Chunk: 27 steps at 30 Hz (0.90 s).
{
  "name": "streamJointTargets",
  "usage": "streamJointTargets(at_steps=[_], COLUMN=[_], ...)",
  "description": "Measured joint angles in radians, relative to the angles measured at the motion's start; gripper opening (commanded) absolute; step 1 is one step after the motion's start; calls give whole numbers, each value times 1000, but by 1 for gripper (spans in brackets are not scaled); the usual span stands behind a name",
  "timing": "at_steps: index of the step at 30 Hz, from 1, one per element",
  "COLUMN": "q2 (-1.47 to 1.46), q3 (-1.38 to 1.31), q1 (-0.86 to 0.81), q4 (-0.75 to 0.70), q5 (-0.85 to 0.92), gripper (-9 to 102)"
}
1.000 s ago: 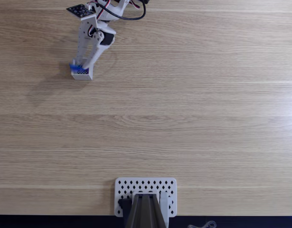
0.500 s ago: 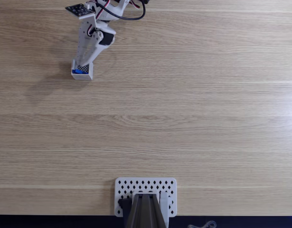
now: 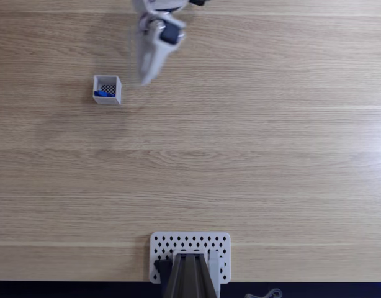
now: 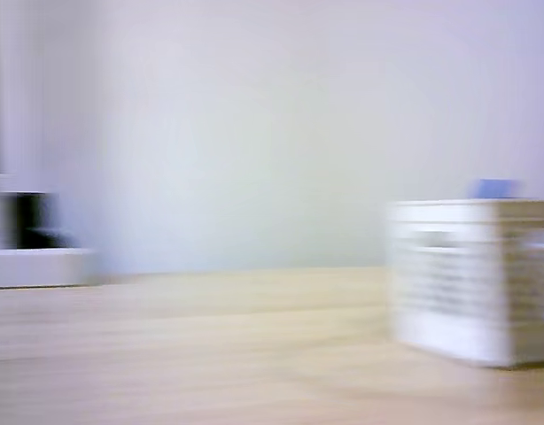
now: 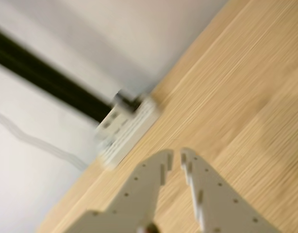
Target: Grasp a peg and put it in the crate.
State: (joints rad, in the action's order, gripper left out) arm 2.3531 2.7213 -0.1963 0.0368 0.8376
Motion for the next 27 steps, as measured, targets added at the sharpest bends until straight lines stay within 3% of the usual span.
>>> streamJointTargets(at_steps=[11,19,27], q2=[437,664,827], q3=[55,132,290], q1=[210,249,247], q4=[-554,-744,-836], q5=[-408,-681,-784], gripper=[-1,-1,-1])
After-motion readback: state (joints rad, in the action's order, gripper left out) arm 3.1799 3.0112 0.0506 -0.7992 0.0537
